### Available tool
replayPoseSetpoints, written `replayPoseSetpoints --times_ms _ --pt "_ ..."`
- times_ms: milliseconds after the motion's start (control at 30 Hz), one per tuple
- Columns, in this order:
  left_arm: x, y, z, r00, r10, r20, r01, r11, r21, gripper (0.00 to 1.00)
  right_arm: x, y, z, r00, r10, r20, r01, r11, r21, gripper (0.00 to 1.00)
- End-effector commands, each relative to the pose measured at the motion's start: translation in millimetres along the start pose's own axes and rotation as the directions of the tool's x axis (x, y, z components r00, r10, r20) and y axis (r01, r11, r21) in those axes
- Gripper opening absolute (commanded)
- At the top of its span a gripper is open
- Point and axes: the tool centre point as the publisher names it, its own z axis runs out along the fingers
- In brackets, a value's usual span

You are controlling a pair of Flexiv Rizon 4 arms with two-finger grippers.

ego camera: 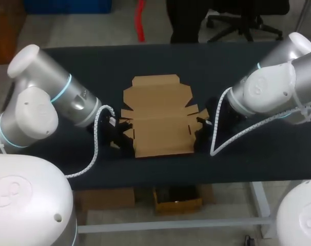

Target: Assemble the packaging by folding the flat box into shape, placing the metal phone stand inside, and closing the box properly

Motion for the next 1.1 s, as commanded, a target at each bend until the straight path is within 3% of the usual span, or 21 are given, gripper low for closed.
replayPoseSetpoints --times_ms 33,1100 --pt "6.2 0.1 2.3 1.000 0.004 0.016 -0.004 1.000 -0.001 0.00 4.2 -1.0 -1.0 1.000 0.000 0.009 0.000 1.000 0.001 0.00" --pt "10.6 1.1 21.7 0.999 0.010 0.044 -0.010 1.000 -0.002 0.00 9.0 -1.3 17.3 1.000 -0.002 0.029 0.001 0.999 0.047 0.00"
